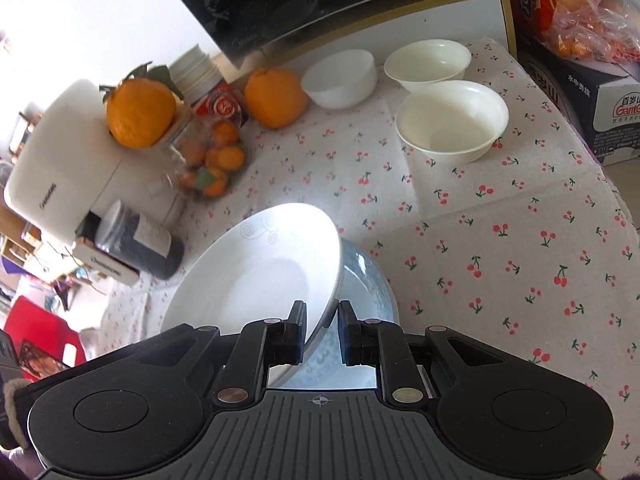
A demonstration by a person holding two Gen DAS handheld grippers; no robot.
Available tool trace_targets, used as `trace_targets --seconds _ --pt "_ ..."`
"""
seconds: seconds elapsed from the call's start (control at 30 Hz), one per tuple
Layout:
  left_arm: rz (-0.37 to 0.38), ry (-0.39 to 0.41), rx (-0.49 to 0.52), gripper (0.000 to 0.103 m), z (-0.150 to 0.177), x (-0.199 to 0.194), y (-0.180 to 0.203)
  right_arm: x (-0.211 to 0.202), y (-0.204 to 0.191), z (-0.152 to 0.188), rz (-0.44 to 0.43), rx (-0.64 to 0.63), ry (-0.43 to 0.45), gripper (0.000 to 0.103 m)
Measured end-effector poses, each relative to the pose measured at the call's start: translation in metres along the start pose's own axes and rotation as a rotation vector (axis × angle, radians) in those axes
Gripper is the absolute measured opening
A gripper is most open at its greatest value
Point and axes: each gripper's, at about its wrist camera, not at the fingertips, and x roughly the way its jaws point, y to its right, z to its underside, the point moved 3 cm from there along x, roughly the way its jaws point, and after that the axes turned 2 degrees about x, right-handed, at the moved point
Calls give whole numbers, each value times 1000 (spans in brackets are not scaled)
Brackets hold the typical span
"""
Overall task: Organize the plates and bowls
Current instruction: 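Carry the white plate with both grippers and lower it onto the blue plate stack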
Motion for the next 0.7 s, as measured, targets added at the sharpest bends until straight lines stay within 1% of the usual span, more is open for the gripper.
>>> trace_targets --seconds 0.17,0.37,0.5,0.7 --pt "-17 1 39 14 4 -3 3 1 -2 6 20 -19 -28 17" --pt "-35 -21 78 14 9 1 8 6 0 14 60 -41 -61 17" --pt "-44 -37 89 14 12 6 10 10 1 18 82 -53 -74 17" --pt "-66 -40 129 15 16 8 15 14 -2 22 128 -96 -79 17"
